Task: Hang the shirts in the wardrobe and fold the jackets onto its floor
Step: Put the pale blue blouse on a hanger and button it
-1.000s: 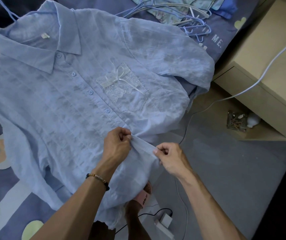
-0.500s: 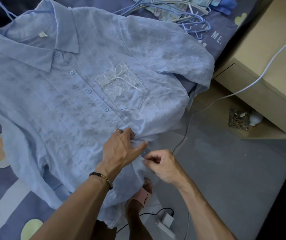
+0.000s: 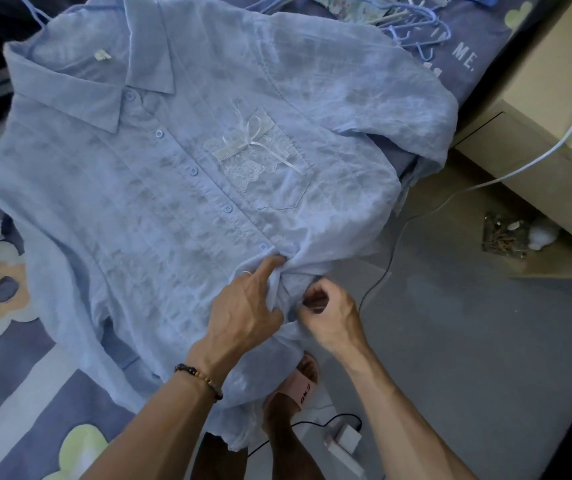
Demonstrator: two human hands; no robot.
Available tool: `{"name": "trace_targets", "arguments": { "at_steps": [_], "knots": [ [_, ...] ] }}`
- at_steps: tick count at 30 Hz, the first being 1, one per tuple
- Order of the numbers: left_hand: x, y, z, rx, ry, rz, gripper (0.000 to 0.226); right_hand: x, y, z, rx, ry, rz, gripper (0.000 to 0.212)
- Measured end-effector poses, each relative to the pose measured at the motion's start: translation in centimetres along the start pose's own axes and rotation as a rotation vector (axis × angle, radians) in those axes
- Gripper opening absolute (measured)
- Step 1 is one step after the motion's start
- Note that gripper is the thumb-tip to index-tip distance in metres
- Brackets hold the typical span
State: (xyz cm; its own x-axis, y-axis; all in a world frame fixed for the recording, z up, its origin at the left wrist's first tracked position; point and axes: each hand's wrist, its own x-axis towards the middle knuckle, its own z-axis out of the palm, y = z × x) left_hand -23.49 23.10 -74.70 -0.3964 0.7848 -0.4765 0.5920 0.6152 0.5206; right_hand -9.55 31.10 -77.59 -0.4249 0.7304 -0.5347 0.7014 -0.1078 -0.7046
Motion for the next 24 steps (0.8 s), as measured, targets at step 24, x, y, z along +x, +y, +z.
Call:
{"name": "trace_targets", "arguments": {
  "at_steps": [24],
  "knots": [
    [-4.1, 11.0, 5.2, -1.01, -0.043, -0.435, 0.017, -5.7, -0.1, -9.7, 0.053, 0.256, 0.018, 0.021]
  ]
}}
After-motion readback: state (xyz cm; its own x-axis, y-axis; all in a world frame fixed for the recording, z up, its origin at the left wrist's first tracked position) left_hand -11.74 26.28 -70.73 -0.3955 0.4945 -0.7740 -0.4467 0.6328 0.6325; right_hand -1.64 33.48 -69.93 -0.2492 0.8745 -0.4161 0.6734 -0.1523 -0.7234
